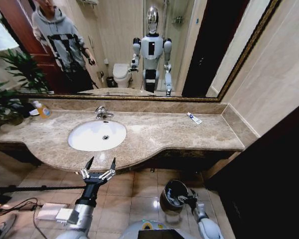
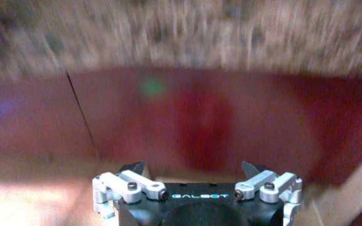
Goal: Pick up the trash from the sink and place it in the trash bin.
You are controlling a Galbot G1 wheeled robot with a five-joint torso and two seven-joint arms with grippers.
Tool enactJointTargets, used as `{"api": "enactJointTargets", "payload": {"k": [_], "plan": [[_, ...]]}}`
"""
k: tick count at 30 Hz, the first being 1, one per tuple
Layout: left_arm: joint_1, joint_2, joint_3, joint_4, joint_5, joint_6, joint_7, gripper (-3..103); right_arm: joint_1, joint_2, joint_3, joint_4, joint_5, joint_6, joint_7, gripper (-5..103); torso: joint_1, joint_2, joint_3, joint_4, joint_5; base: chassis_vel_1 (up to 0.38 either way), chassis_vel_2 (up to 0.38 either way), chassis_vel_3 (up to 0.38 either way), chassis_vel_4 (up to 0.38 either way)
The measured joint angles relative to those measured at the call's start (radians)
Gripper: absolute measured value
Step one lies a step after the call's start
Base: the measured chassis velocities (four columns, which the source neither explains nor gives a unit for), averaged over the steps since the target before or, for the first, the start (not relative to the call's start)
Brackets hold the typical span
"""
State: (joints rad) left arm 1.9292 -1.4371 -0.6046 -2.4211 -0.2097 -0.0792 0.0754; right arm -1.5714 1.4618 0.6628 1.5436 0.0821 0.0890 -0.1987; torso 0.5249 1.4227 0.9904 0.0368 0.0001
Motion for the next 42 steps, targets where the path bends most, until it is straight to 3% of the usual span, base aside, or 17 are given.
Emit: {"api": "enactJointTargets", "payload": {"k": [2,9,18,23,32,37,42], "plan": [[0.000,0.000,0.000,0.000,0.000,0.000,0.000,100,-0.056,0.009,0.008,0.137,0.015,-0.008,0.008,100,0.000,0.000,0.000,-0.0001,-0.0001,0.000,0.000,0.000,0.000],[0.000,0.000,0.000,0.000,0.000,0.000,0.000,100,-0.150,0.016,0.021,0.378,0.046,-0.037,0.013,100,0.000,0.000,0.000,0.0000,0.0000,0.000,0.000,0.000,0.000],[0.000,0.000,0.000,0.000,0.000,0.000,0.000,100,-0.155,0.016,0.019,0.499,0.067,-0.076,0.012,100,0.000,0.000,0.000,-0.0001,-0.0002,0.000,0.000,0.000,0.000],[0.000,0.000,0.000,0.000,0.000,0.000,0.000,100,-0.047,-0.003,0.010,0.510,0.081,-0.138,0.012,100,0.000,0.000,0.000,0.0000,0.0001,0.000,0.000,0.000,0.000],[0.000,0.000,0.000,0.000,0.000,0.000,0.000,100,0.296,-0.131,-0.028,0.347,0.153,-0.250,0.051,100,0.000,0.000,0.000,0.0000,0.0001,0.000,0.000,0.000,0.000],[0.000,0.000,0.000,0.000,0.000,0.000,0.000,100,0.540,-0.191,-0.063,0.123,0.168,-0.258,0.057,100,0.000,0.000,0.000,0.0002,0.0002,0.000,0.000,0.000,0.000],[0.000,0.000,0.000,0.000,0.000,0.000,0.000,100,0.663,-0.212,-0.073,-0.011,0.169,-0.248,0.057,100,0.000,0.000,0.000,0.0003,-0.0004,0.000,0.000,0.000,0.000]]}}
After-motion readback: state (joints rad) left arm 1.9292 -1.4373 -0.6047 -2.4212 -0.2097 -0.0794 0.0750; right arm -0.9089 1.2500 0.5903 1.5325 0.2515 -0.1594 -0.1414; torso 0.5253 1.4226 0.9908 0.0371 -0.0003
